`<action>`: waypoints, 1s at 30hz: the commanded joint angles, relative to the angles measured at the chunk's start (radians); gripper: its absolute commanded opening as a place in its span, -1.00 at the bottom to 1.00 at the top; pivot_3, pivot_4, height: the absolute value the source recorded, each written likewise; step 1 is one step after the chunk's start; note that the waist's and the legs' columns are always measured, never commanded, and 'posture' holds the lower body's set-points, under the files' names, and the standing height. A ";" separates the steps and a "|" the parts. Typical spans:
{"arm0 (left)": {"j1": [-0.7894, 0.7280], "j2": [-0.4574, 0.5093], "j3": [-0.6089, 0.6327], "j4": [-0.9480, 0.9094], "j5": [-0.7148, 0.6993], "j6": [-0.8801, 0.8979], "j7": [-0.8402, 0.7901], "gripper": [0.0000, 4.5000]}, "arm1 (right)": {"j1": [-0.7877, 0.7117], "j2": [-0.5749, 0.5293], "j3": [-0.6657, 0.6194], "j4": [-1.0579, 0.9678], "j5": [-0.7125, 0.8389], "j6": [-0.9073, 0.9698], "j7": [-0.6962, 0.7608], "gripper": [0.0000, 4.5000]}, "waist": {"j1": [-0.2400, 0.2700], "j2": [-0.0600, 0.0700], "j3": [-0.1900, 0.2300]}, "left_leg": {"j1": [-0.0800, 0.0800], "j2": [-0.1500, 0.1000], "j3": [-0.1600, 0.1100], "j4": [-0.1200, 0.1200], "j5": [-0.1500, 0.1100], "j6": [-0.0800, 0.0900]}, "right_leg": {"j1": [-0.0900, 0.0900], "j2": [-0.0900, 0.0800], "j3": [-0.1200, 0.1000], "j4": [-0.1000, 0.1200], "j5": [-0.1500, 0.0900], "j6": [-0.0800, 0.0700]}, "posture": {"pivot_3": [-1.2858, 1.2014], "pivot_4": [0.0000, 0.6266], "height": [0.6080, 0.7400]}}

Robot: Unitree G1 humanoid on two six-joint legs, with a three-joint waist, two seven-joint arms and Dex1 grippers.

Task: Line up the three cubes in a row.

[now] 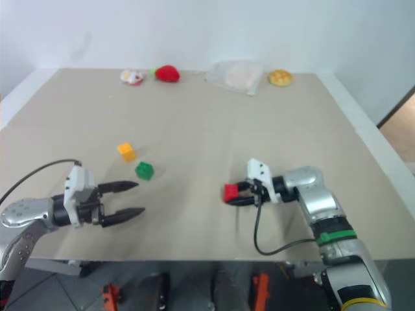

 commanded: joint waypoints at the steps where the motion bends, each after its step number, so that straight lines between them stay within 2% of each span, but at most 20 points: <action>1: 0.000 -0.003 -0.005 0.005 0.011 -0.037 -0.016 0.75 | 0.023 -0.049 -0.024 0.024 -0.014 -0.041 0.008 -0.44 | 0.002 0.000 0.000 | 0.000 0.000 0.000 0.000 0.000 0.000 | 0.001 0.000 0.000 0.000 0.000 0.000 | 0.03 -0.52 0.99; 9: -0.026 -0.017 -0.034 0.063 0.029 -0.080 -0.046 0.75 | 0.034 -0.087 -0.040 0.033 0.012 -0.047 0.024 -0.44 | 0.006 0.000 0.000 | 0.000 -0.002 0.001 0.002 0.000 0.000 | 0.003 -0.004 0.000 0.000 0.000 0.001 | 0.03 -0.52 0.99; 15: -0.036 -0.026 -0.044 0.100 0.036 -0.108 -0.058 0.75 | 0.021 -0.066 -0.028 0.055 0.021 -0.043 0.019 -0.44 | 0.006 0.000 0.000 | 0.000 -0.002 0.001 0.002 0.000 0.000 | 0.003 -0.004 -0.001 0.000 0.000 0.001 | 0.03 -0.52 0.99; 17: -0.031 -0.033 -0.043 0.118 0.045 -0.122 -0.050 0.75 | -0.002 -0.040 -0.028 0.074 0.029 -0.010 0.003 0.03 | 0.005 0.000 0.000 | 0.001 -0.002 0.001 0.002 0.000 0.000 | 0.003 -0.004 -0.001 0.000 0.000 0.001 | 0.03 -0.52 0.99; 21: -0.052 -0.069 -0.011 0.210 0.111 -0.167 0.058 0.75 | -0.018 -0.035 -0.036 0.083 0.025 -0.006 -0.006 0.59 | -0.002 -0.001 -0.001 | 0.004 -0.001 0.001 0.003 0.000 0.000 | 0.006 -0.003 0.000 0.000 0.001 0.001 | 0.03 -0.52 0.99; 24: -0.072 -0.081 0.014 0.262 0.113 -0.144 0.117 0.75 | -0.020 -0.051 -0.045 0.080 0.032 0.001 0.013 0.59 | -0.002 -0.001 -0.001 | 0.006 -0.001 0.001 0.003 0.000 0.000 | 0.006 -0.003 0.000 0.000 0.002 -0.001 | 0.03 -0.52 0.99; 30: 0.048 -0.061 0.135 0.147 -0.033 -0.003 0.144 0.75 | -0.031 -0.201 -0.085 0.051 0.047 -0.021 0.094 0.59 | -0.001 -0.001 0.000 | 0.005 -0.002 0.005 0.003 0.001 0.001 | 0.004 -0.007 0.000 -0.001 0.002 -0.002 | 0.03 -0.52 0.99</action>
